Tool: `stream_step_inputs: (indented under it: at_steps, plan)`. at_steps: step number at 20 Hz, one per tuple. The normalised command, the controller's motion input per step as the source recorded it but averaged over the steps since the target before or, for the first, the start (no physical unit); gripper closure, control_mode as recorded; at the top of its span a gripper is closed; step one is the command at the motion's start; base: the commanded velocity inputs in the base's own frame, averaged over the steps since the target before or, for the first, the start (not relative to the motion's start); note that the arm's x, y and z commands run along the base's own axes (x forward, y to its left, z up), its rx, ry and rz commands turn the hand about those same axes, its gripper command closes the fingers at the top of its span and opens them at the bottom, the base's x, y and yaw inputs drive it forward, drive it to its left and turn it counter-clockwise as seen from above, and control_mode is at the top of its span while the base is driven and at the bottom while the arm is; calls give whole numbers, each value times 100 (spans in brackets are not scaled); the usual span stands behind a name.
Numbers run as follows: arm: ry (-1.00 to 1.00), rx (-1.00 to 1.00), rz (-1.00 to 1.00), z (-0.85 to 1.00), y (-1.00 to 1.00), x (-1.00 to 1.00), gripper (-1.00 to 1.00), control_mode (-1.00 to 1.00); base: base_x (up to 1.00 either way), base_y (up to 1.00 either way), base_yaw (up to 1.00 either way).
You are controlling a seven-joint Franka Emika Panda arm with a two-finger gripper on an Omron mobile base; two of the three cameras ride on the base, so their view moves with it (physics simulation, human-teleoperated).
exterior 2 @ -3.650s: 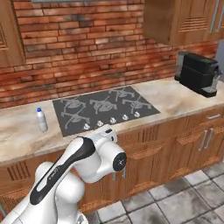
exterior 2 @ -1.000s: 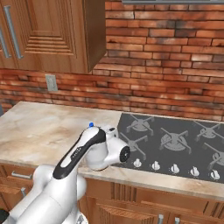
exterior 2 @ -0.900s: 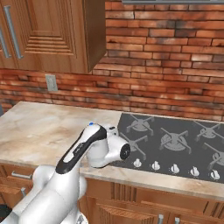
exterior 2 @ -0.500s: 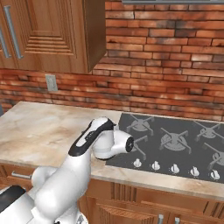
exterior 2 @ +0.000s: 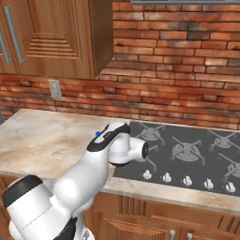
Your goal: Place the drinks on the dining counter in a tight cluster.
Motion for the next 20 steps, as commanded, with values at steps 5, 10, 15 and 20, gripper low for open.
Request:
stream_step_inputs:
  at_steps: [5,10,15,20]
  plan:
    - [-2,0,8,-11,2,0,-100,-100,0,0,0]
    - [-7,-1,8,-6,8,1,-100,-100,0,0,0]
    - [-7,0,4,-3,11,2,-100,-100,0,0,0]
    - [0,0,0,-5,2,10,-100,-100,0,0,0]
